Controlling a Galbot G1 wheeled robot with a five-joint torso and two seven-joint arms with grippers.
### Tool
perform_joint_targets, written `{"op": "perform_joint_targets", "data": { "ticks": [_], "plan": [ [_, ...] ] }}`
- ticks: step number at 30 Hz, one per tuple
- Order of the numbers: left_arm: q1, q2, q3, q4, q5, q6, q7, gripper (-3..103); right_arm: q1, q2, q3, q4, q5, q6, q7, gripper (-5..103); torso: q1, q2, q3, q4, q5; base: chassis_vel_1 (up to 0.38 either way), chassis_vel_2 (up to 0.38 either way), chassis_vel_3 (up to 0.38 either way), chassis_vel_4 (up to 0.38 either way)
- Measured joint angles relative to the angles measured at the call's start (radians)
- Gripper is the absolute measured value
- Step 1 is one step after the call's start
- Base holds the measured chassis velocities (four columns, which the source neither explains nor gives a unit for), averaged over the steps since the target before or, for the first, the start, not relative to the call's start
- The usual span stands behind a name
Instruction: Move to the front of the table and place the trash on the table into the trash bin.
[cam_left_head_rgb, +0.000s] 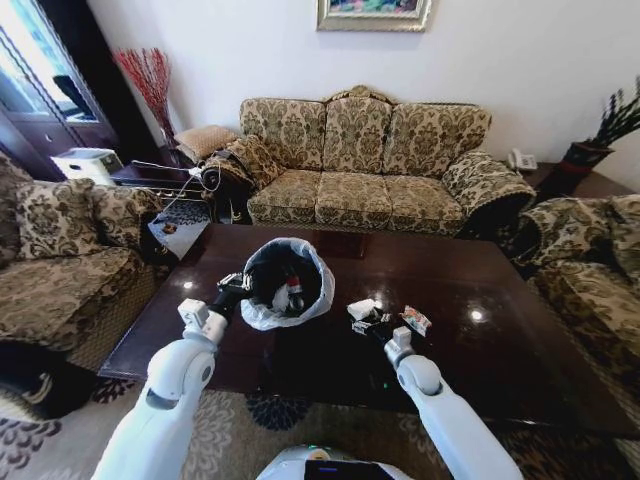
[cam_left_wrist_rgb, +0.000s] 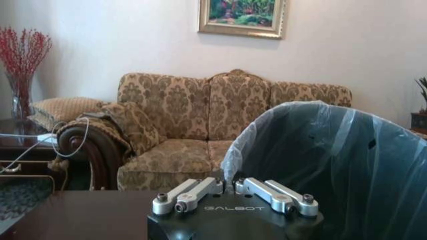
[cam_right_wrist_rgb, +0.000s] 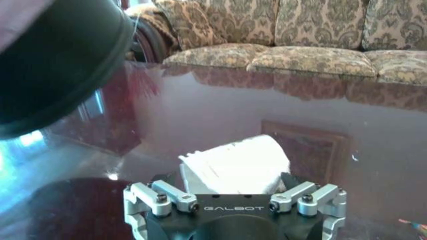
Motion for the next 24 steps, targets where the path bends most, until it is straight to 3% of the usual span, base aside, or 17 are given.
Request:
{"op": "perform_joint_targets", "data": {
  "ticks": [3,5,9,11,15,21,24],
  "plan": [
    [0.0,-0.002,0.001,-0.001,0.0,-0.002,0.0,4,0.017,0.011,0.004,-0.032,-0.012,0.015,-0.005,91,0.0,0.0,0.0,0.0001,-0.0001,0.0,0.0,0.0,0.0],
    [0.0,-0.003,0.002,-0.001,0.0,-0.002,0.0,4,0.02,0.013,0.006,-0.037,-0.013,0.018,-0.006,91,0.0,0.0,0.0,0.0001,-0.0001,0.0,0.0,0.0,0.0],
    [-0.001,-0.004,0.006,-0.001,0.001,-0.003,0.0,4,0.03,0.018,0.01,-0.052,-0.02,0.034,-0.01,71,0.0,0.0,0.0,0.0,-0.0001,0.0,0.0,0.0,0.0],
    [-0.001,-0.003,0.006,-0.001,0.001,-0.003,0.0,4,0.03,0.019,0.011,-0.054,-0.02,0.037,-0.013,71,0.0,0.0,0.0,-0.0001,-0.0001,0.0,0.0,0.0,0.0],
    [-0.001,-0.003,0.003,0.0,0.001,-0.005,0.0,4,0.031,0.023,0.016,-0.059,-0.029,0.049,-0.02,48,0.0,0.0,0.0,0.0,-0.0001,0.0,0.0,0.0,0.0],
    [-0.002,-0.003,0.003,-0.001,0.001,-0.005,0.0,4,0.032,0.027,0.02,-0.057,-0.031,0.058,-0.018,33,0.0,0.0,0.0,0.0,-0.0001,0.0,0.0,0.0,0.0],
    [0.0,-0.003,0.0,-0.003,0.001,-0.006,0.0,4,0.032,0.028,0.034,-0.037,-0.035,0.079,0.002,16,0.0,0.0,0.0,0.0001,0.0001,0.0,0.0,0.0,0.0]
  ]
}}
